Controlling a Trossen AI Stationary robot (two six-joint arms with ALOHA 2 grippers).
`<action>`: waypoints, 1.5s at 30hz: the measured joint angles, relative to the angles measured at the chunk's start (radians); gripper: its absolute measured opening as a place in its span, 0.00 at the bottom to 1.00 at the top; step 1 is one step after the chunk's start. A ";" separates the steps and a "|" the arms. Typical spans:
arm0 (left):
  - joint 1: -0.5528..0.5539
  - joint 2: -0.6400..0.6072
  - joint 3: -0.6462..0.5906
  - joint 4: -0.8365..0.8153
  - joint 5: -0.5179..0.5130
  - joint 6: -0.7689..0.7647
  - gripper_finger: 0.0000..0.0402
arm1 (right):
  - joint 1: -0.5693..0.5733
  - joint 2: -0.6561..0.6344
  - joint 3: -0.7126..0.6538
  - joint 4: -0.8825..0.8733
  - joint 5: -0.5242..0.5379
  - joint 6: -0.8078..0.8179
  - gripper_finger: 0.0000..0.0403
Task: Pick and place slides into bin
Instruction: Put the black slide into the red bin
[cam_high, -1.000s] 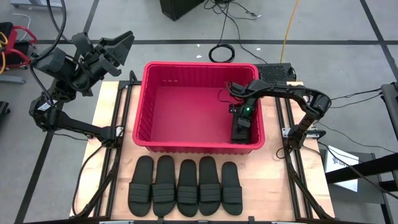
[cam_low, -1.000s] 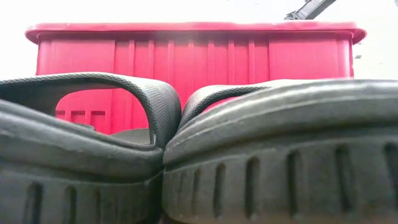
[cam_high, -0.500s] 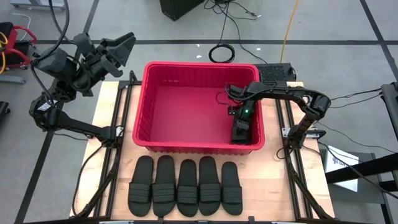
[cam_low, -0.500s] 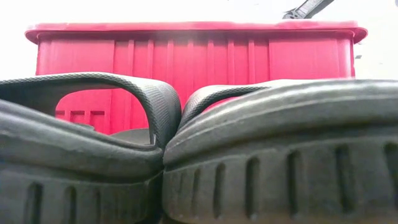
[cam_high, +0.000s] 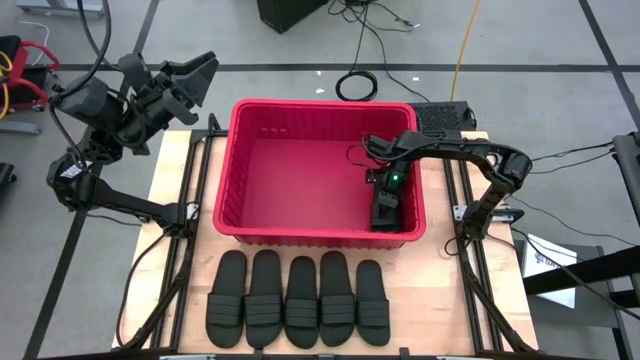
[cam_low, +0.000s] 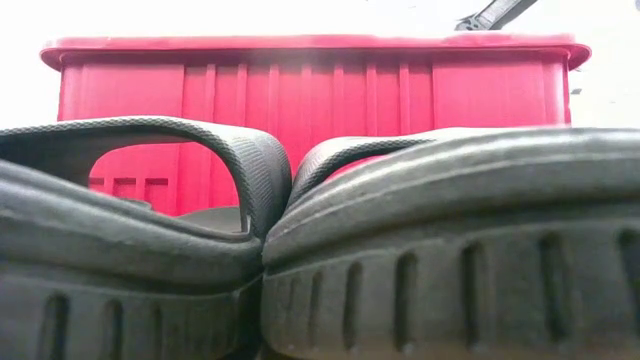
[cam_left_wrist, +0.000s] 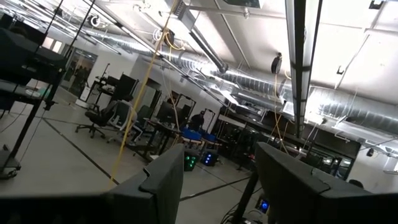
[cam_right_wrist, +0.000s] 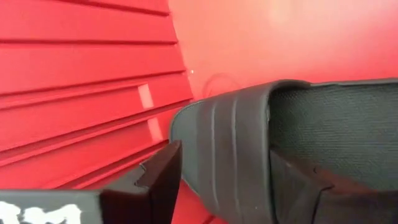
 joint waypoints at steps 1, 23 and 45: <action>0.000 0.000 0.000 0.000 0.000 0.002 0.50 | -0.003 0.000 0.000 0.000 0.012 0.003 0.50; 0.007 -0.001 0.000 -0.032 0.001 0.021 0.50 | -0.114 -0.008 0.175 0.024 0.035 0.159 0.50; 0.007 -0.055 0.000 -0.096 0.027 0.021 0.50 | -0.077 -0.008 0.291 1.275 -0.179 0.993 0.50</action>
